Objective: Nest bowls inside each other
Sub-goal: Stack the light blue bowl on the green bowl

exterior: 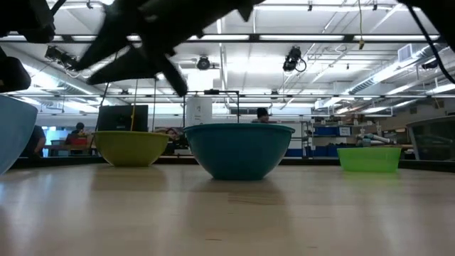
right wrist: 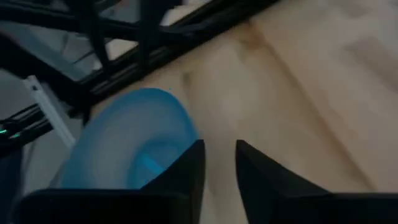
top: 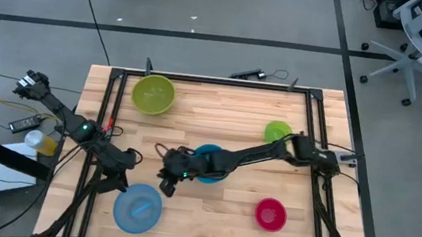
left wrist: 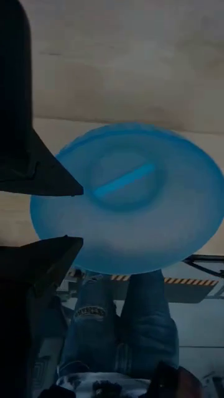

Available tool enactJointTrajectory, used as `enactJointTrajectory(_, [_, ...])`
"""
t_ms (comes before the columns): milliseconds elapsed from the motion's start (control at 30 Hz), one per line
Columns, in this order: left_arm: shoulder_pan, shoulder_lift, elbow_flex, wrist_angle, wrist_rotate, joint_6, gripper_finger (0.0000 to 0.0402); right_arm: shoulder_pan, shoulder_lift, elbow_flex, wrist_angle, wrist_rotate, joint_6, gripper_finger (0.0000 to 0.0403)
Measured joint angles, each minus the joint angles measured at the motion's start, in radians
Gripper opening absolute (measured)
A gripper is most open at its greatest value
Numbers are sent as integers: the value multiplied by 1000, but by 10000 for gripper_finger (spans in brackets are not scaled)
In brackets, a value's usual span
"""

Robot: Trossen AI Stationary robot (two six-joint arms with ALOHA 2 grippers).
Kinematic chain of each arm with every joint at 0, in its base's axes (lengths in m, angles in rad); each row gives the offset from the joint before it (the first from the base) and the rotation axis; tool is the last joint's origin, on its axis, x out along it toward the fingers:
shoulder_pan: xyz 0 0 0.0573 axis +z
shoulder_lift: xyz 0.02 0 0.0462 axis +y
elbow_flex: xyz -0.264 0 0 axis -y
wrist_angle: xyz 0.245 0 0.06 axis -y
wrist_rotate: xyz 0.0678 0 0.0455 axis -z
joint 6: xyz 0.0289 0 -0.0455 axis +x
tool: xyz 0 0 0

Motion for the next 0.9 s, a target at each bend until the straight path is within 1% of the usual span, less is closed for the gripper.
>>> enactJointTrajectory(167, [-12,0,0,-4,-23,0,117,7,123,139,-21,-84,-43,168])
enactJointTrajectory(233, [-12,0,0,-6,-31,1,117,11,160,177,-28,-98,-47,191])
enactJointTrajectory(333, [-12,0,0,-18,-33,1,117,15,197,212,-52,-99,-47,210])
enactJointTrajectory(433, [-12,0,0,-26,-41,1,117,18,208,219,-91,-114,-48,213])
enactJointTrajectory(567, [-12,0,0,-27,-52,17,117,19,206,214,-159,-120,-51,201])
enactJointTrajectory(667, [-11,0,0,-26,-67,32,117,18,206,211,-192,-131,-57,181])
enactJointTrajectory(767, [-9,0,0,-26,-77,35,117,17,206,211,-198,-131,-58,143])
enactJointTrajectory(900, [-9,0,0,-26,-81,27,116,12,206,211,-197,-131,-61,70])
